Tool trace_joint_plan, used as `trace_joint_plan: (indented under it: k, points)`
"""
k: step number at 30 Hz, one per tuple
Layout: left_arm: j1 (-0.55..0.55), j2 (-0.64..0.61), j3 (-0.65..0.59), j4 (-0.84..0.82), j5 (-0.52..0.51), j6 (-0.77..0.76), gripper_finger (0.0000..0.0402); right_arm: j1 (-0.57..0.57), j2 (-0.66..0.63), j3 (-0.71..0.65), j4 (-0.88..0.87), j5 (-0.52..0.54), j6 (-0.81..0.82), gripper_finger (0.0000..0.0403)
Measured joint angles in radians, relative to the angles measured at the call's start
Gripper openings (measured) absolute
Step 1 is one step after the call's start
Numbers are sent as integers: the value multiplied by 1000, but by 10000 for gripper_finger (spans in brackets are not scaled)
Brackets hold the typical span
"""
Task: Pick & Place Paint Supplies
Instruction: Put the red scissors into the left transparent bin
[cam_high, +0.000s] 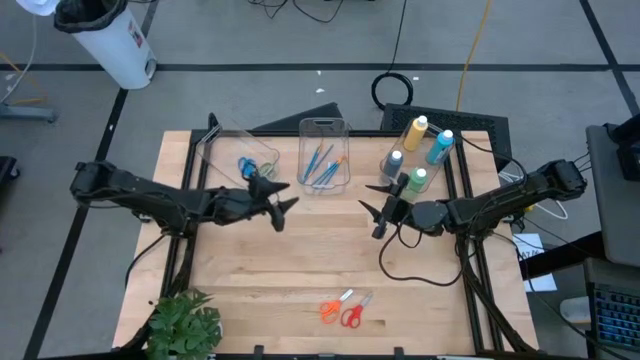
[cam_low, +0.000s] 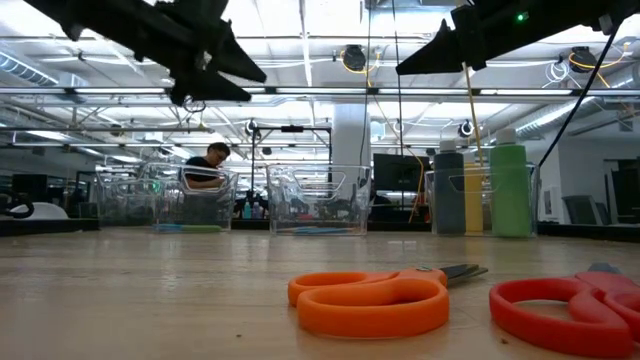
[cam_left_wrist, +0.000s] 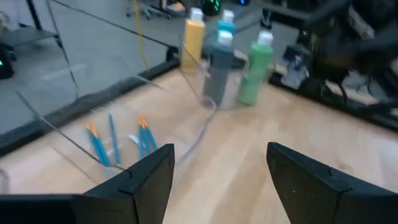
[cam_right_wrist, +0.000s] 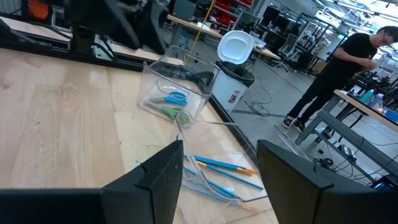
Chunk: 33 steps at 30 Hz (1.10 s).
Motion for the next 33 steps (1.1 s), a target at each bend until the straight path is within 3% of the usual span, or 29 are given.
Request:
trace_joint_plan:
  k: [13,20,33]
  points:
    - [0,211,0,260,355,52,253,0,0,0,0,0,0,194]
    - [0,231,0,310,440,71,253,0,0,0,0,0,-1,194]
    - [1,231,0,312,424,112,253,0,0,0,-1,-6,7,194]
